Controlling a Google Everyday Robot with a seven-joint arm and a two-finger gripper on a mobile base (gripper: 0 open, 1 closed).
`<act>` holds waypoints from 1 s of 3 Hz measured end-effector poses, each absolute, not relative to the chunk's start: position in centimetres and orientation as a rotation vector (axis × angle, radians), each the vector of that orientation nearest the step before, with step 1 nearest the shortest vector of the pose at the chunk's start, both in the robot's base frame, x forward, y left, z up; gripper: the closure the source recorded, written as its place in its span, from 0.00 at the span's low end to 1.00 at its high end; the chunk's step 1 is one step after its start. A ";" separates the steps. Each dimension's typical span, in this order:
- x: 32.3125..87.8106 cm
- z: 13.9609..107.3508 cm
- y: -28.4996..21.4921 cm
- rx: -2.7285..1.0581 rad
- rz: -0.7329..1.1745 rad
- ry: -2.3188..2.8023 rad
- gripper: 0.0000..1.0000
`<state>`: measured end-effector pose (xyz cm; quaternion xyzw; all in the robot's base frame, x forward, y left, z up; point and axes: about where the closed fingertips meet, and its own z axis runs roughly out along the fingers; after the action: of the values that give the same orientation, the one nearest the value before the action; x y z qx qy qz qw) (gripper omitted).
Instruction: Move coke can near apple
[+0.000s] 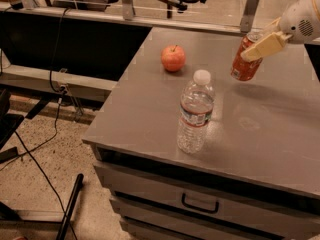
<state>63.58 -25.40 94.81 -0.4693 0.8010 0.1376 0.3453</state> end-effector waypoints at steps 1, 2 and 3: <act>63.9 96.9 -21.2 -1.287 0.391 2.026 1.00; 64.0 97.2 -17.6 -1.349 0.424 1.997 1.00; 64.8 96.4 -15.5 -1.376 0.393 2.021 1.00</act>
Offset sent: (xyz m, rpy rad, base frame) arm 0.0010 0.1228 0.0284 0.0089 0.0060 0.2015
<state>64.78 -15.55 96.41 -0.5253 0.7713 0.1500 0.3266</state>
